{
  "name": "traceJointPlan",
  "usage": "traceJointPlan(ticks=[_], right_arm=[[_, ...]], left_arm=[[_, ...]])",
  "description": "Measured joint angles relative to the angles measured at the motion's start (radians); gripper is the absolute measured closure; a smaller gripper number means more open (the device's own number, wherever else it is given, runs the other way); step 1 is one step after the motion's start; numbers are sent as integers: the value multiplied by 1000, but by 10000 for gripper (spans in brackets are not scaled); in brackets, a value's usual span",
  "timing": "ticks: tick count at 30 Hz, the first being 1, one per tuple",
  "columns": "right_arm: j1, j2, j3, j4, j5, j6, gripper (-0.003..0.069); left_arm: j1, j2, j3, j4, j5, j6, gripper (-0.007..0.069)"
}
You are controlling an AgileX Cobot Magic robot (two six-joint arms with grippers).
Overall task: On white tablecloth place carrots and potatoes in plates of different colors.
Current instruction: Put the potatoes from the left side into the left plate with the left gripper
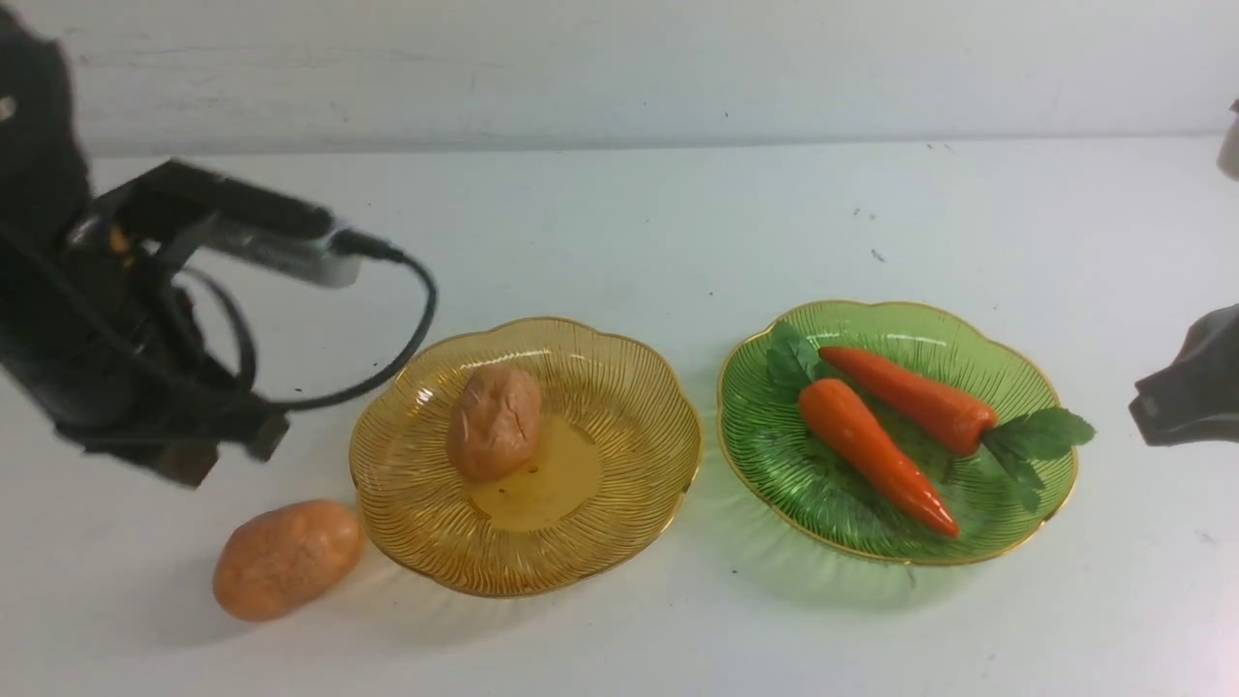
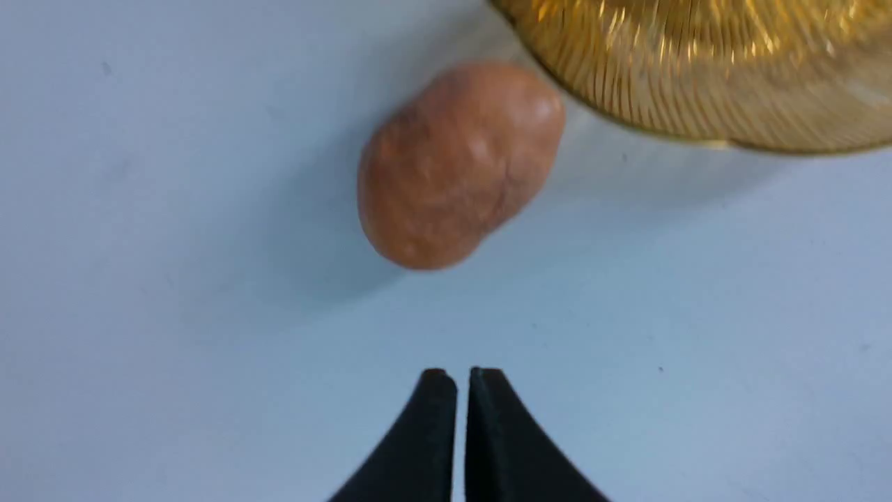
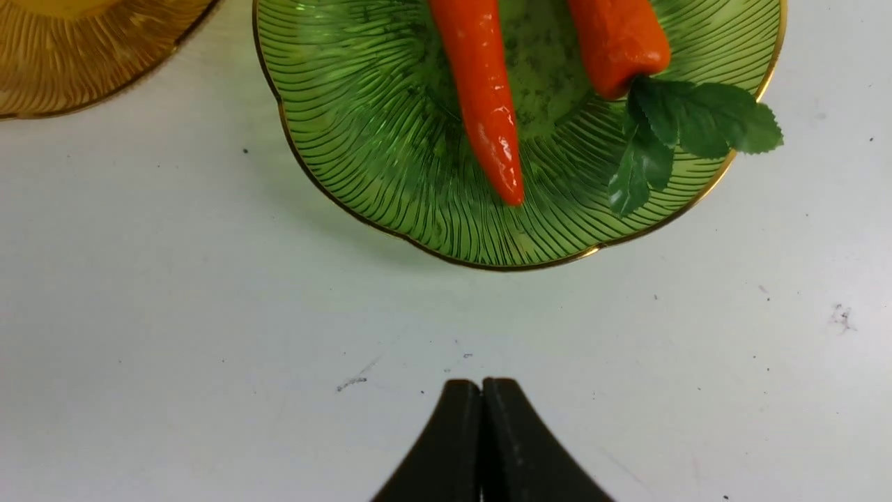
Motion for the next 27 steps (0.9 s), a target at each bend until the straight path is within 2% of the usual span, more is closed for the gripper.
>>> traceJointPlan(ticks=[2,4,6,8,11,13,16,18,20,23,25,27], right_arm=[[0,0,0,14,-9,-1,674],[0,0,0,23,-22,-1,674],[0,0,0,25,-28,-1,674],[0,0,0,26,-28,-1,674],[0,0,0,26,-24,-6,674],[0,0,0,26,-18,-8,674],[0,0,0,26,-15,-12,674],[0,0,0,26,-15,-12,674],[0,0,0,26,-16,-15,674],[0,0,0,7,0,-34,674],[0,0,0,-28,19,-38,674],[0,0,0,-51,23,-37,674]], left_arm=[[8,-30,75,-48,-78,16,571],[8,-15,123,-87,-150,59,494],[8,30,140,-96,-197,100,380],[10,80,142,-91,-225,118,228],[10,158,143,-5,-284,130,-3],[10,199,143,53,-304,131,-46],[10,259,143,87,-331,133,-59],[10,314,143,59,-350,129,-55],[10,348,139,10,-346,123,4],[12,349,112,-32,-271,115,146],[12,323,75,-28,-182,105,193],[12,261,5,-5,-85,103,197]])
